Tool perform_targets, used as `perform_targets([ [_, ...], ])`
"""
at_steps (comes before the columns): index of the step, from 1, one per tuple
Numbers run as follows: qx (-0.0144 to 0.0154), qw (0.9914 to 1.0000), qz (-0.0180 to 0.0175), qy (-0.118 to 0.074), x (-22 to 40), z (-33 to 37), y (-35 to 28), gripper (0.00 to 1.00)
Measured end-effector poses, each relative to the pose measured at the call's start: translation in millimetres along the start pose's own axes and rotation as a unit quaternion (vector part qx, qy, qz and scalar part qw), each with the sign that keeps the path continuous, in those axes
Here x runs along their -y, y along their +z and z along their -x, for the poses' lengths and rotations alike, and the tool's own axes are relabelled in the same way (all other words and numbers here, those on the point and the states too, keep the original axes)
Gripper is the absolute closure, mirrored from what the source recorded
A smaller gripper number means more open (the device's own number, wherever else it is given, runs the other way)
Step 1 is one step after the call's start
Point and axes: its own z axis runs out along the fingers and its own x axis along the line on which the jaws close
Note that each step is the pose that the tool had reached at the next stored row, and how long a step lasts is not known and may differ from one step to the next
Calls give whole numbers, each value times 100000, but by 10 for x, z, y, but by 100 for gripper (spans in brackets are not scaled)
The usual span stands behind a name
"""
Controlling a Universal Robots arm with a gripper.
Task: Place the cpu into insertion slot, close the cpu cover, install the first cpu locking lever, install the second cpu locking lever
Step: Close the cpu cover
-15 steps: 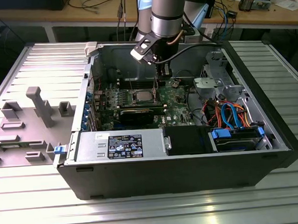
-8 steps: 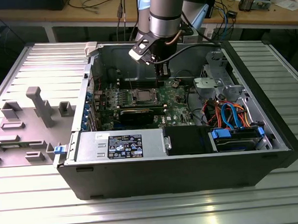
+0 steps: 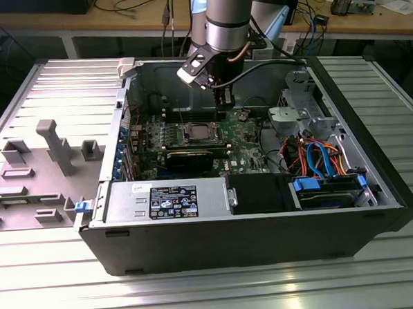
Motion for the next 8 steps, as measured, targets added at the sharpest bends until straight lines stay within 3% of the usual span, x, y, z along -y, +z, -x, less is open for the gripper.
perform_targets([
  [4,5,100000,-3,-8,143,-7,13,89],
  [8,4,100000,-7,-22,205,-11,37,89],
])
